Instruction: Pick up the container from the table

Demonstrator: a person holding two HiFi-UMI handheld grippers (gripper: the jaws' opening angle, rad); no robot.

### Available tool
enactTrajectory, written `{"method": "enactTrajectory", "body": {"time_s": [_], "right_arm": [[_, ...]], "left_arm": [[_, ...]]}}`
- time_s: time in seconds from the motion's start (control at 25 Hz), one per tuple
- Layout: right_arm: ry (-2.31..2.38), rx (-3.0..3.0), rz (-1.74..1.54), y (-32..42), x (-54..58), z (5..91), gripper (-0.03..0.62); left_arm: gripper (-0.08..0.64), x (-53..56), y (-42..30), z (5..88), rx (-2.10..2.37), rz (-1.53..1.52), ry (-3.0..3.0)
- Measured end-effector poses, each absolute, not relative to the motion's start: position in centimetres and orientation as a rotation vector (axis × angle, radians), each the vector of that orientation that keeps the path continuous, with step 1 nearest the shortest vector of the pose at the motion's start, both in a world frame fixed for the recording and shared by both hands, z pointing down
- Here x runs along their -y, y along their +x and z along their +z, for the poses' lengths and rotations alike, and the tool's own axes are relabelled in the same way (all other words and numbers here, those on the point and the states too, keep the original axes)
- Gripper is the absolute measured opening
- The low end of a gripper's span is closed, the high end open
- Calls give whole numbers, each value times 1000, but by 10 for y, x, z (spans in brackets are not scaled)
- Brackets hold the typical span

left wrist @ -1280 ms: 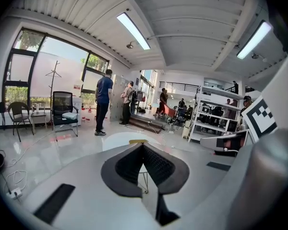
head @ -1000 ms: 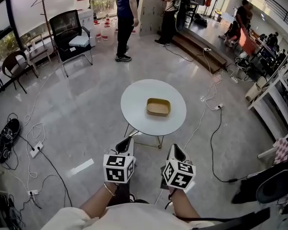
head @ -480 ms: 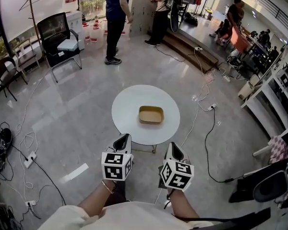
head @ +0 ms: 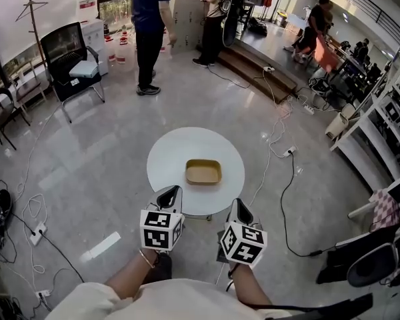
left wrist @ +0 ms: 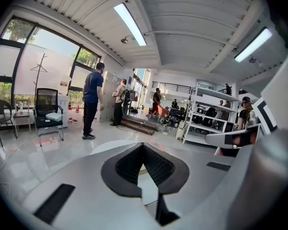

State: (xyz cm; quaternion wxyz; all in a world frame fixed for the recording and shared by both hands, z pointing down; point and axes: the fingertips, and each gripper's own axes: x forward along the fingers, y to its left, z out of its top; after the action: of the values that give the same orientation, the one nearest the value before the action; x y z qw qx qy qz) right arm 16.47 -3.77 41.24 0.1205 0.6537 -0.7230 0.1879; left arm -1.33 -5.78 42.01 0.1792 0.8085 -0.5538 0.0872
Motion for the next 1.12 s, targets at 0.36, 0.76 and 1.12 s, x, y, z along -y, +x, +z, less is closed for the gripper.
{"method": "enactTrajectory", "body": {"time_s": [0.36, 0.76, 1.12], "right_arm": [[1952, 2094, 571, 157, 79, 408, 25], [2016, 2072, 579, 150, 123, 407, 25], [2075, 2027, 594, 150, 148, 408, 25]], "left_arm": [[15, 105, -17, 410, 1523, 262, 2337], [15, 155, -24, 407, 1477, 284, 2388], [15, 189, -24, 404, 1418, 296, 2444]]}}
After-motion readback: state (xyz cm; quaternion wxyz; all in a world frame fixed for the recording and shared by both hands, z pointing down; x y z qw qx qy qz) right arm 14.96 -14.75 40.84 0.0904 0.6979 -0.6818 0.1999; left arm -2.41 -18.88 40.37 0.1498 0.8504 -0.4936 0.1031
